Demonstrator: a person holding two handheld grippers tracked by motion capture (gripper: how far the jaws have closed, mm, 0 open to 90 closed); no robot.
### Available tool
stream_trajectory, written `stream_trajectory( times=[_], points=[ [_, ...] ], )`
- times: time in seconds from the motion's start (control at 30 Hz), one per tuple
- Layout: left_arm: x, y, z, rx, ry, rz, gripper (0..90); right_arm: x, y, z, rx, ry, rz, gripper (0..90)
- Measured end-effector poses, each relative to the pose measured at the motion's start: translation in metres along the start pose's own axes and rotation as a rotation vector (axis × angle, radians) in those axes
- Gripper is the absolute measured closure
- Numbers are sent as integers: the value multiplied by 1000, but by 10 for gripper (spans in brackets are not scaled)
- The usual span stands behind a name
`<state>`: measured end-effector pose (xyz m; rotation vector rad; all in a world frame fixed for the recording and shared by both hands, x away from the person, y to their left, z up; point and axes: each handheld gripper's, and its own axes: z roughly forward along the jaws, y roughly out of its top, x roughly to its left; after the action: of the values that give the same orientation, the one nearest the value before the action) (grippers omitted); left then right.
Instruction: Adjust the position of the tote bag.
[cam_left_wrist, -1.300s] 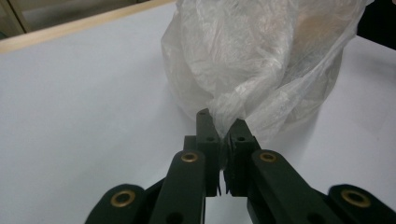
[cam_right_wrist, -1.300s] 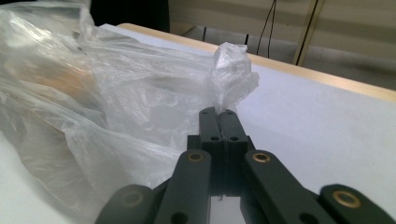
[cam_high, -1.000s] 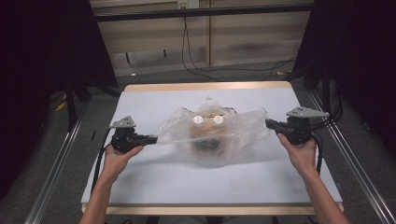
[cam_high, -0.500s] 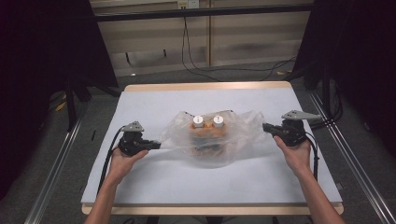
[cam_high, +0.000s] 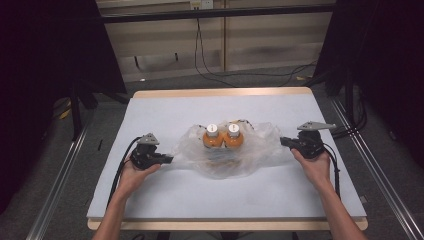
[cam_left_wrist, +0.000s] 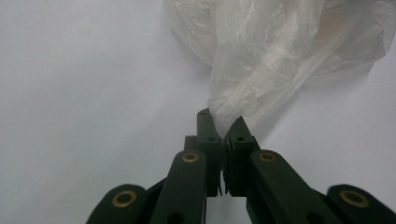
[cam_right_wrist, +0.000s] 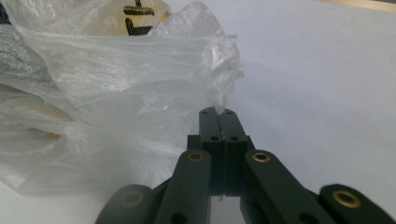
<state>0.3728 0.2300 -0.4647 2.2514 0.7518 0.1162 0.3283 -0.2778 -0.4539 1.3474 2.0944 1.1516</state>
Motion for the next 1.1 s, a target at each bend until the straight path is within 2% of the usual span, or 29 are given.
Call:
stream_trajectory(
  times=[0.13,0.17,0.23,0.27,0.33,0.37,0.5,0.6,0.67,0.73,0.8,0.83,0.87,0.93,0.97,1.0,1.03,1.1],
  points=[
    [1,-1,0,6,0,-5,874,-2,-5,4,30,13,0,900],
    [0,-1,4,44,-2,5,874,-1,-7,6,53,12,-14,900],
    [-1,-3,7,56,-7,3,874,-1,-8,7,63,14,-25,900],
    [2,-4,9,51,-12,-1,874,-1,-11,10,88,13,-24,900],
    [2,-5,8,51,-20,-12,874,-2,-11,11,93,10,-28,900],
    [4,-6,8,39,-25,-17,874,-2,-13,13,113,5,-42,900],
    [2,-10,5,39,-23,-17,874,0,-16,16,154,-3,-50,900],
    [-3,-15,0,56,-32,-1,874,3,-20,19,192,-14,-93,900],
    [-5,-17,-1,45,-35,-9,874,3,-22,18,181,-13,-103,900],
    [-4,-17,-1,47,-39,-16,874,-1,-23,18,172,8,-59,900],
    [-4,-18,-1,42,-40,-18,871,1,-23,18,176,2,-67,900],
    [-4,-18,-1,25,-48,-20,866,4,-24,18,167,-18,-95,893],
    [-5,-18,-1,14,-52,-17,858,5,-24,17,174,-20,-93,885],
    [-7,-17,-2,9,-52,-7,792,4,-24,17,166,-15,-92,852],
    [-8,-15,-2,-9,-48,-8,747,2,-24,17,152,0,-71,751],
    [-8,-15,-2,-9,-48,-8,724,2,-24,17,152,0,-71,751],
    [-10,-14,-4,-37,-55,3,699,3,-23,15,130,10,-74,693],
    [-10,-14,-6,-47,-55,6,676,5,-21,12,120,15,-73,658]
  ],
)
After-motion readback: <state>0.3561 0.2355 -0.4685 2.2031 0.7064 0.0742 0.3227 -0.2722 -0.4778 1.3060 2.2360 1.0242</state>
